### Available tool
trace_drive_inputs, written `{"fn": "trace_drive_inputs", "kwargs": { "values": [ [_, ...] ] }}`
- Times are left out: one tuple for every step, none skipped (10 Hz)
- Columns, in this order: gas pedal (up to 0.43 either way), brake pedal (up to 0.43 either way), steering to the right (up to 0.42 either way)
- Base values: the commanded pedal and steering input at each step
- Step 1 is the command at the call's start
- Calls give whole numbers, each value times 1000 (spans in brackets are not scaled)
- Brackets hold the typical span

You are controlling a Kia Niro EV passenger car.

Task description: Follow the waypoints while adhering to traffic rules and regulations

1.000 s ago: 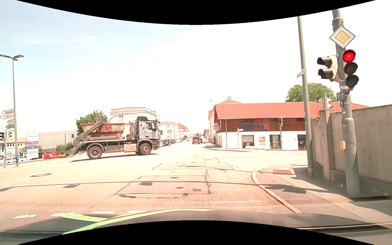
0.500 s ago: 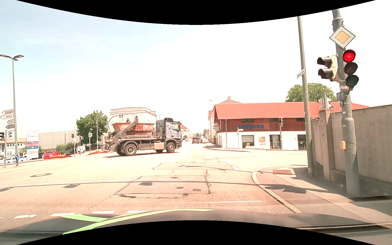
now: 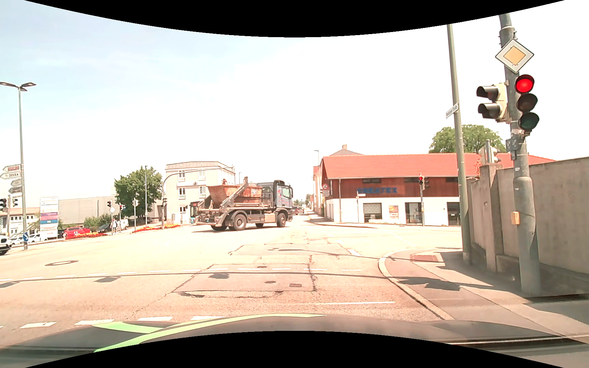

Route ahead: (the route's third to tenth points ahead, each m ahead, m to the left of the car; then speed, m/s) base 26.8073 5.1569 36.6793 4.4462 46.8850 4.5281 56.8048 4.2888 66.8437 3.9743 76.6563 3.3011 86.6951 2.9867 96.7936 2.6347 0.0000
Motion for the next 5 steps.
{"fn": "trace_drive_inputs", "kwargs": {
  "values": [
    [0,250,3],
    [0,250,3],
    [0,250,3],
    [0,250,3],
    [0,250,3]
  ]
}}
